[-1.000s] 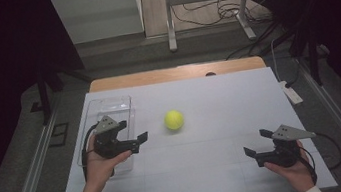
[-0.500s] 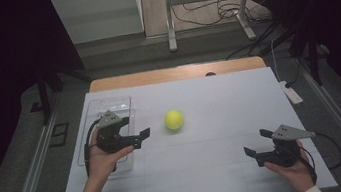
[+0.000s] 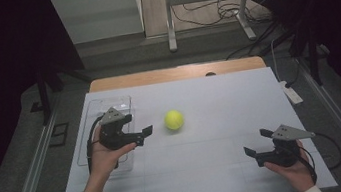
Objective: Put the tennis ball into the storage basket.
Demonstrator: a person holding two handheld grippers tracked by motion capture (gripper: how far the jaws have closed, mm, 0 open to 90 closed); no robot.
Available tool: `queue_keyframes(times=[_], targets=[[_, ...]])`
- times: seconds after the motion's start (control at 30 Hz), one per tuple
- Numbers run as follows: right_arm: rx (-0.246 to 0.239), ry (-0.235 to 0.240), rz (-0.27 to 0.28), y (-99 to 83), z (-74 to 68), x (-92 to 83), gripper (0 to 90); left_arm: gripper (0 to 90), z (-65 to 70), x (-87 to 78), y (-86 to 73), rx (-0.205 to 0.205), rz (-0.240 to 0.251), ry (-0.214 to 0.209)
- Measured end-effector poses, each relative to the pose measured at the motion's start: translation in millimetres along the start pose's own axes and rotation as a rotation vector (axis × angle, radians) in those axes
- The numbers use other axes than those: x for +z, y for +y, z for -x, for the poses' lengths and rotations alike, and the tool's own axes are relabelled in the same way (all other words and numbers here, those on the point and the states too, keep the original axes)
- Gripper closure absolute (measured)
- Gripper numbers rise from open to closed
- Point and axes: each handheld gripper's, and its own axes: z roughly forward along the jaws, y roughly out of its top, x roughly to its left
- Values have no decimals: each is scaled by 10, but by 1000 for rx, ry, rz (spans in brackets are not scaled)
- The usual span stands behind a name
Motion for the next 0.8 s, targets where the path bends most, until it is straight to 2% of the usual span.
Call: queue_keyframes(times=[0.8], targets=[[-8, 3, -8, -7, 1, 7, 102, 106, 53, 220, 142, 30, -49, -29]])
